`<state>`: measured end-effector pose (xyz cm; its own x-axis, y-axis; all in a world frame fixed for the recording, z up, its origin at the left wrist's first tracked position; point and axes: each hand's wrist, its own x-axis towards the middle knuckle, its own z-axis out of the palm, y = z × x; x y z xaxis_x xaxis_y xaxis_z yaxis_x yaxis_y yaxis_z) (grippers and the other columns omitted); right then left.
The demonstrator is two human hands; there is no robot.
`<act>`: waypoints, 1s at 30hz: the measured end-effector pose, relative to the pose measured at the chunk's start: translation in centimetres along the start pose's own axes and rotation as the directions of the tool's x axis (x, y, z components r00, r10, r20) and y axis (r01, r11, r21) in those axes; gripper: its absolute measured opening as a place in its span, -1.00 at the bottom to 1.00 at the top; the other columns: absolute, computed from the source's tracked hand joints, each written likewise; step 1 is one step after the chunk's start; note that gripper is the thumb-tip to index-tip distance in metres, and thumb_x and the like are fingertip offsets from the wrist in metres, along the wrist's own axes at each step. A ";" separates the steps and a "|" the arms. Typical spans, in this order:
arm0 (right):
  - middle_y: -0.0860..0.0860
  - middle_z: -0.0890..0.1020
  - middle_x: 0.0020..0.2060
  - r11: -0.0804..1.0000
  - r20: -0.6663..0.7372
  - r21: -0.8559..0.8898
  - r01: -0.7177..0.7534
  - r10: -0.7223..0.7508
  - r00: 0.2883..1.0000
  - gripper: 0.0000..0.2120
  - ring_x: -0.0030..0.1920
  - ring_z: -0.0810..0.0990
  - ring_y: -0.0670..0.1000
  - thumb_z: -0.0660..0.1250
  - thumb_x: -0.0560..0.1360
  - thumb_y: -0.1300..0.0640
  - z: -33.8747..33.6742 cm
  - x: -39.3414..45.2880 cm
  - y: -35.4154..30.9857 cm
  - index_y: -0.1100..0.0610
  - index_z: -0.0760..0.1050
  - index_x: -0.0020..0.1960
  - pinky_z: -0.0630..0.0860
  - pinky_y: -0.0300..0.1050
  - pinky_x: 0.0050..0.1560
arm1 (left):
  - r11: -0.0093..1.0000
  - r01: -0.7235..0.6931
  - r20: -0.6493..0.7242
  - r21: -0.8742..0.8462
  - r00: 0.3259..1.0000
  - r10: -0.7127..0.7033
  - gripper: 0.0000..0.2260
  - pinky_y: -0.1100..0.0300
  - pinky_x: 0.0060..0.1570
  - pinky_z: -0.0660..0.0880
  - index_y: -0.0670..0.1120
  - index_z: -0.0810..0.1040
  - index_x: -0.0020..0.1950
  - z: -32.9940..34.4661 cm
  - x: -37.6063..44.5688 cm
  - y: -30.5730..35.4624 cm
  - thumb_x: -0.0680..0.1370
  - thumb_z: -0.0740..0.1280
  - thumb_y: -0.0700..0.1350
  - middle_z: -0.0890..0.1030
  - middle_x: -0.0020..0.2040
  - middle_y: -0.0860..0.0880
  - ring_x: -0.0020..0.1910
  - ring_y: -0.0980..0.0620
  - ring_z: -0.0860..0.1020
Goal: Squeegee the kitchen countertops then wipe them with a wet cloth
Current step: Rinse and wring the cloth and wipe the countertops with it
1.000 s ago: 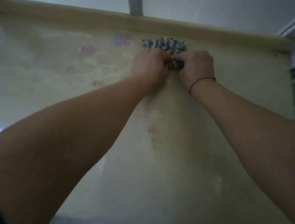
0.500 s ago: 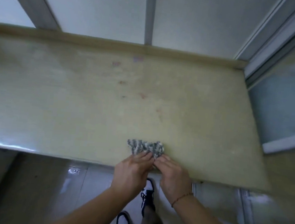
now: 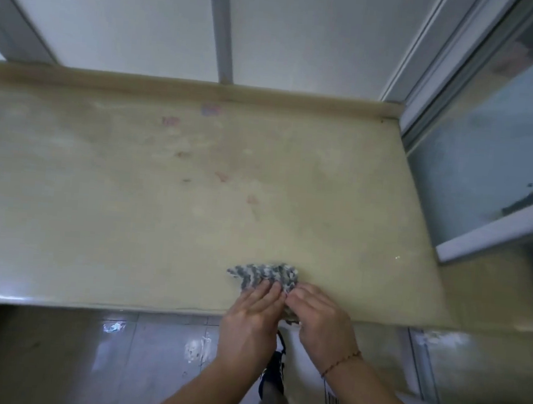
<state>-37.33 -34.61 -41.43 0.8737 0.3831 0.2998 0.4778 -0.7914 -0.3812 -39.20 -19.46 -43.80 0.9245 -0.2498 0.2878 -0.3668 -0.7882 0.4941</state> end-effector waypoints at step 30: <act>0.13 0.71 0.00 0.964 -0.069 0.024 -0.264 0.265 0.962 -0.49 0.05 0.65 0.11 0.07 0.33 -0.03 -1.5 33.2 28.5 0.09 0.68 0.06 0.48 -0.19 0.12 | 0.960 0.172 0.002 0.220 0.984 -0.177 -0.75 0.10 -0.12 0.40 0.04 0.57 0.16 11.8 44.6 -5.2 0.56 0.20 0.04 0.63 0.09 0.00 0.11 -0.05 0.56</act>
<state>5.21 -45.18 -41.04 0.9606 0.1260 0.2477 0.2325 -0.8527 -0.4679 5.13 -33.14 -43.16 0.9750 -0.1079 0.1940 -0.1706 -0.9235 0.3436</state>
